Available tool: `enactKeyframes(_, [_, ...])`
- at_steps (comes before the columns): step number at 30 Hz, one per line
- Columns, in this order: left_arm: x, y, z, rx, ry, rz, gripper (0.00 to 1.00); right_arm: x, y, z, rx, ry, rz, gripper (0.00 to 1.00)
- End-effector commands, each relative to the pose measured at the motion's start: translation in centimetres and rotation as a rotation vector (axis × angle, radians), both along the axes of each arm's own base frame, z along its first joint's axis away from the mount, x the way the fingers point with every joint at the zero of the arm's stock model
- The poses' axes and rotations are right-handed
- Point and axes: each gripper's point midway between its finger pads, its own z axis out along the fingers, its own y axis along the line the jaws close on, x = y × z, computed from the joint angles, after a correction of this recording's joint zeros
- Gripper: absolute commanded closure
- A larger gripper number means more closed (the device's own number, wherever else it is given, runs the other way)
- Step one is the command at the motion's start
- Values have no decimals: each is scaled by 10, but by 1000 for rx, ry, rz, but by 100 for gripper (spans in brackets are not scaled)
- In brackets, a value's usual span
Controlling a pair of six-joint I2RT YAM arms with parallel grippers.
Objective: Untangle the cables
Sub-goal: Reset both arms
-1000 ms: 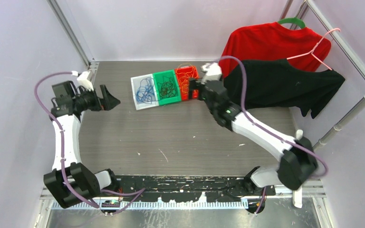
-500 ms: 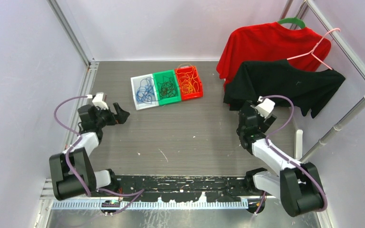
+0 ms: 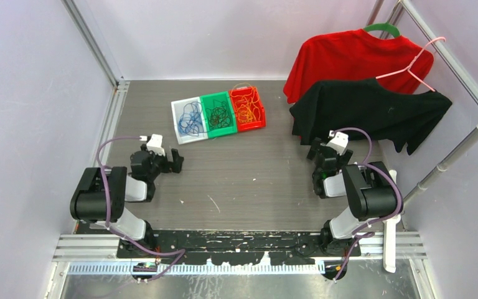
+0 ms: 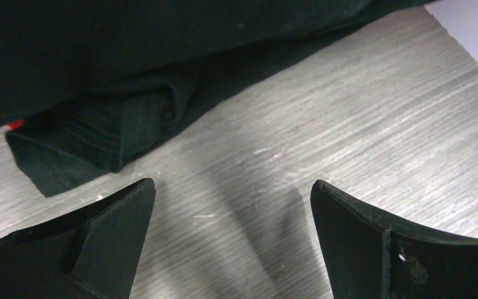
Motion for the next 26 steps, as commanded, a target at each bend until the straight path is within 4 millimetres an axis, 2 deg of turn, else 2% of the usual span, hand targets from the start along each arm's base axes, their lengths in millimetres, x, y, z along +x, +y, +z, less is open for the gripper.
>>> enactKeyframes(1, [32,16,35,77,-96,69,0,29,9,37,10,-144,67,0])
enactKeyframes(18, [34,18,32,74,-84,81,0,27,7,36,17,-137,64,0])
enactKeyframes(22, [34,18,32,74,-85,80,0,34,8,32,62,-113,106,0])
enactKeyframes(26, [34,18,32,74,-85,81,0,33,6,31,74,-117,114,0])
